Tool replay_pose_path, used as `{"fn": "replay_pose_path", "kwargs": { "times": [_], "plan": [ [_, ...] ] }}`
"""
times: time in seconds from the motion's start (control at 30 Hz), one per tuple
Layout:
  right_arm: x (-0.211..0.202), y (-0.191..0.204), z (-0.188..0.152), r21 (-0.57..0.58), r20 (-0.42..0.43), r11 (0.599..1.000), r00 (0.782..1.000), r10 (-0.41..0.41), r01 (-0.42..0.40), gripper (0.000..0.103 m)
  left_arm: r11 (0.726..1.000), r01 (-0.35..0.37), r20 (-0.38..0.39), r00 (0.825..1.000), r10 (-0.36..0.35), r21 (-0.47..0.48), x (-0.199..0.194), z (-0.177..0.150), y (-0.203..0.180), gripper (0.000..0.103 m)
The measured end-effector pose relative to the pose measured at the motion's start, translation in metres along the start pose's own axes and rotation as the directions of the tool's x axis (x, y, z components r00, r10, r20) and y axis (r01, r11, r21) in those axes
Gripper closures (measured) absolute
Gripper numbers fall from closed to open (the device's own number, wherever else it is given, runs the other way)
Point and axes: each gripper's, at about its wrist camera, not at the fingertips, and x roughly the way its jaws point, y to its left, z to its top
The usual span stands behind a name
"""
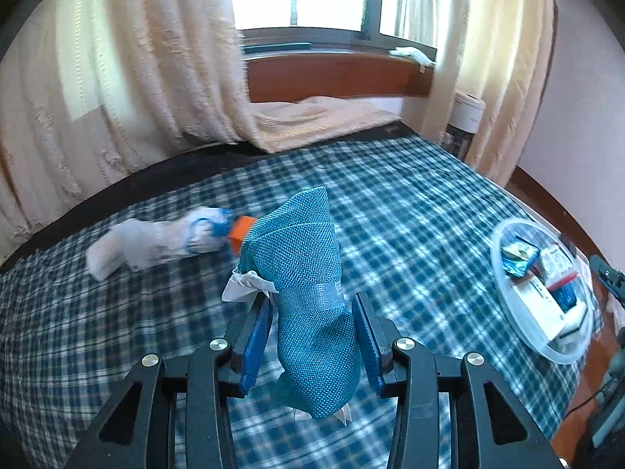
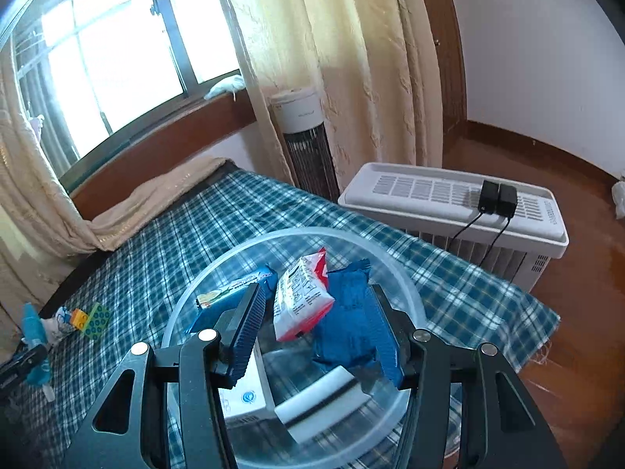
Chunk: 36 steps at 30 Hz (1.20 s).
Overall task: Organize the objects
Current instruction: 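Carry the red-white packet into the basin and open the right gripper while the left carries the cloth, then lower the blue cloth into the basin and open the left gripper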
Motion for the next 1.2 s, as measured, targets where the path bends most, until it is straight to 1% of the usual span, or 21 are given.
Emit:
{"fn": "replay_pose_path", "kwargs": {
  "times": [0.1, 0.27, 0.37, 0.63, 0.77, 1.13, 1.17, 1.2],
  "plan": [
    [-0.012, -0.001, -0.002, -0.037, 0.055, 0.999, 0.998, -0.018, 0.020, 0.048, 0.999, 0.037, -0.016, 0.999, -0.036, 0.020, 0.006, 0.000, -0.017, 0.058],
    [-0.020, -0.009, -0.005, -0.054, 0.089, 0.998, 0.996, -0.015, 0.020, 0.048, 0.993, 0.106, -0.045, 0.994, -0.104, 0.057, 0.015, 0.002, -0.050, 0.058],
    [-0.023, -0.016, -0.005, -0.058, 0.113, 0.998, 0.993, -0.024, 0.030, 0.048, 0.988, 0.131, -0.051, 0.991, -0.127, 0.085, 0.018, 0.004, -0.069, 0.058],
    [-0.021, -0.041, -0.007, -0.031, 0.118, 0.999, 0.993, -0.010, 0.014, 0.048, 0.972, 0.184, -0.085, 0.981, -0.173, 0.144, 0.030, 0.012, -0.120, 0.058],
    [-0.020, -0.050, -0.006, -0.016, 0.117, 1.000, 0.993, -0.001, 0.003, 0.048, 0.960, 0.210, -0.098, 0.976, -0.194, 0.186, 0.035, 0.015, -0.145, 0.058],
    [-0.016, -0.067, -0.007, 0.030, 0.114, 0.999, 0.993, 0.025, -0.029, 0.048, 0.915, 0.296, -0.139, 0.954, -0.267, 0.274, 0.040, 0.023, -0.207, 0.058],
    [-0.015, -0.069, -0.007, 0.034, 0.112, 0.999, 0.993, 0.025, -0.029, 0.048, 0.909, 0.305, -0.141, 0.951, -0.276, 0.282, 0.039, 0.023, -0.212, 0.057],
    [-0.014, -0.070, -0.007, 0.040, 0.110, 0.999, 0.994, 0.025, -0.029, 0.048, 0.904, 0.314, -0.143, 0.948, -0.284, 0.289, 0.038, 0.023, -0.216, 0.053]
  ]
}}
